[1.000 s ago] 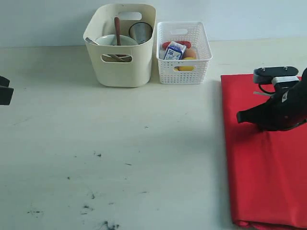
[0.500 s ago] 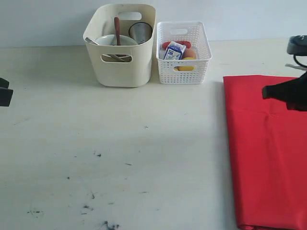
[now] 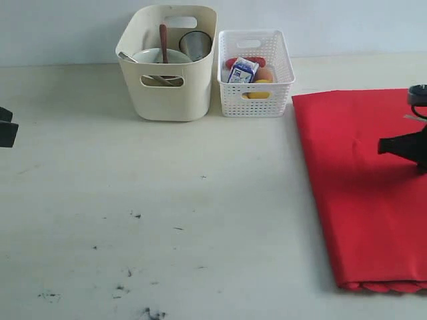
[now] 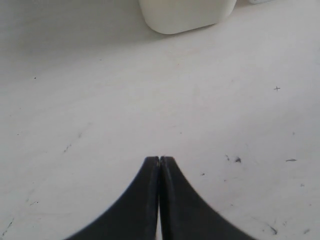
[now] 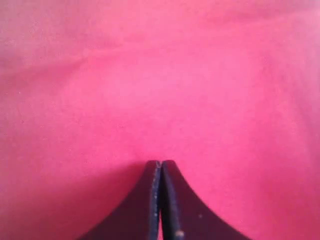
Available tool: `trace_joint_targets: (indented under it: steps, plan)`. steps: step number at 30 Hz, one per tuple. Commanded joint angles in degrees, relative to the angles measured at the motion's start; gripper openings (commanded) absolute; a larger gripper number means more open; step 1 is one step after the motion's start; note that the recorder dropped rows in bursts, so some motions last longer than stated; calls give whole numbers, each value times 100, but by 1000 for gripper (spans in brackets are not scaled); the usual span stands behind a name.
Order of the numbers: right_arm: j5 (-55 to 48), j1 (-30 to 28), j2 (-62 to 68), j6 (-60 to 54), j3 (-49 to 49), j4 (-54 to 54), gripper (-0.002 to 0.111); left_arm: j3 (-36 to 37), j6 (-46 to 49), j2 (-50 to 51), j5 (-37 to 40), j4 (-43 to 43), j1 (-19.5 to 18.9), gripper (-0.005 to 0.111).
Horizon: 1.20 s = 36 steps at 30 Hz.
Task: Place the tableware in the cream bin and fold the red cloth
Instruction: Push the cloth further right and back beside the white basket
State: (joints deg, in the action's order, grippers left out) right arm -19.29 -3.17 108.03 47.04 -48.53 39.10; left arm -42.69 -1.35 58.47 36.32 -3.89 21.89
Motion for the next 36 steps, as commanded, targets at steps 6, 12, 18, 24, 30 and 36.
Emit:
trace_joint_targets:
  steps: [6, 12, 18, 24, 30, 36]
  plan:
    - [-1012, -18, -523, -355, -897, -361, 0, 15, -33, -48, -91, -33, -10, 2]
    - [-1194, -18, -1295, -342, -248, -349, 0, 15, -33, -48, -102, -33, -10, 2]
    - [123, -18, -1433, 117, 925, -213, 0, 15, -45, -48, -101, -33, -10, 2]
    - [1062, -18, -605, 253, 1106, 62, 0, 15, -45, -48, -101, -33, -10, 2]
    - [1090, -18, 392, -153, 191, 62, 0, 15, -45, -48, -22, -41, -10, 2]
    - [1103, -18, 1197, -378, -1493, 51, 0, 15, -45, -48, 9, -41, -10, 2]
